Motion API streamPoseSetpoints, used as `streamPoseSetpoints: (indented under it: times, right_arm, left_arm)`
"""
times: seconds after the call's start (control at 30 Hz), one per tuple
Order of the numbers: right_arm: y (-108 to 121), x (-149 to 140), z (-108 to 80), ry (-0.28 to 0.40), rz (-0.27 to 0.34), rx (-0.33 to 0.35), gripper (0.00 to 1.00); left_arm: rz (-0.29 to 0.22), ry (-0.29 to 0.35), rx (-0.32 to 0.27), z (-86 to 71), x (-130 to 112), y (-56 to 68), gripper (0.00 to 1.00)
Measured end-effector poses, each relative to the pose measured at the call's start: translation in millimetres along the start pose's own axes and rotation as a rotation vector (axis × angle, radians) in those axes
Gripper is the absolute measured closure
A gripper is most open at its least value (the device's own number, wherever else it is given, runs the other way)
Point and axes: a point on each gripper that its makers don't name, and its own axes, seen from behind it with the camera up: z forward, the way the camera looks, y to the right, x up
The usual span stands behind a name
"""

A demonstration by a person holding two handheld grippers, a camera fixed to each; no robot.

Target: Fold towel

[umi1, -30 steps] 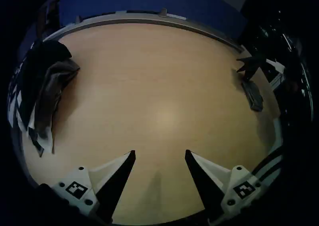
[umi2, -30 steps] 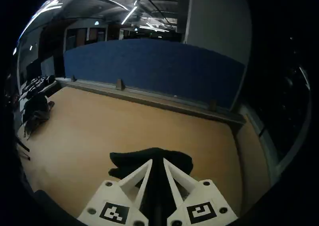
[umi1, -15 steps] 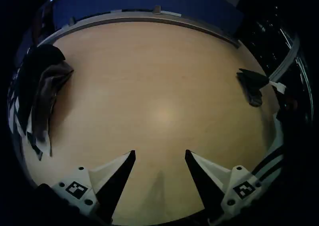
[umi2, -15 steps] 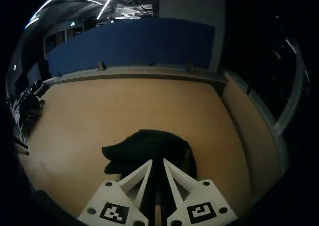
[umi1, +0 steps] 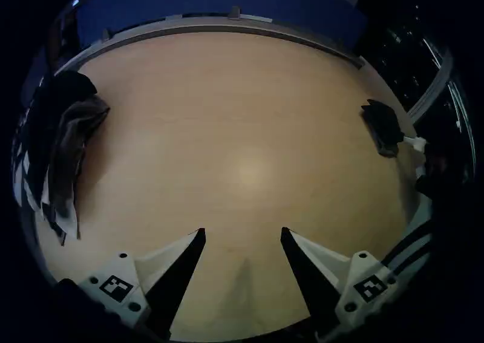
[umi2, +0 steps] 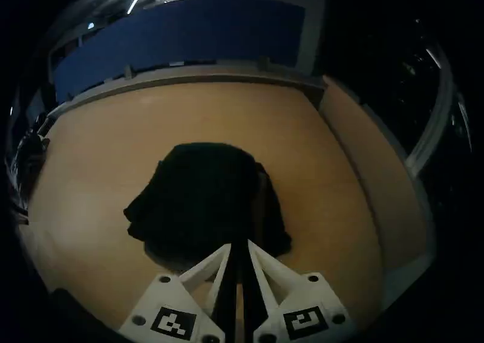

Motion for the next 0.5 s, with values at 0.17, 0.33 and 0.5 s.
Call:
streamPoseSetpoints:
  times: [0.17, 0.33, 0.5]
  right_arm:
    - [0.3, -25.0, 7.1, -0.052, 0.034, -0.02, 0.96]
    - [1.7, -33.9, 12.0, -0.066, 0.059, -0.033, 0.93]
    - [5.0, -31.2, 8.9, -0.053, 0.06, -0.049, 0.74]
  left_arm:
    - [0.0, -0.002, 0.007, 0.2, -3.4, -4.2, 0.08]
    - [0.0, -0.004, 0.009, 0.4, -2.9, -5.3, 0.08]
    - [0.007, -0.005, 0.009, 0.6, -0.2, -4.6, 0.08]
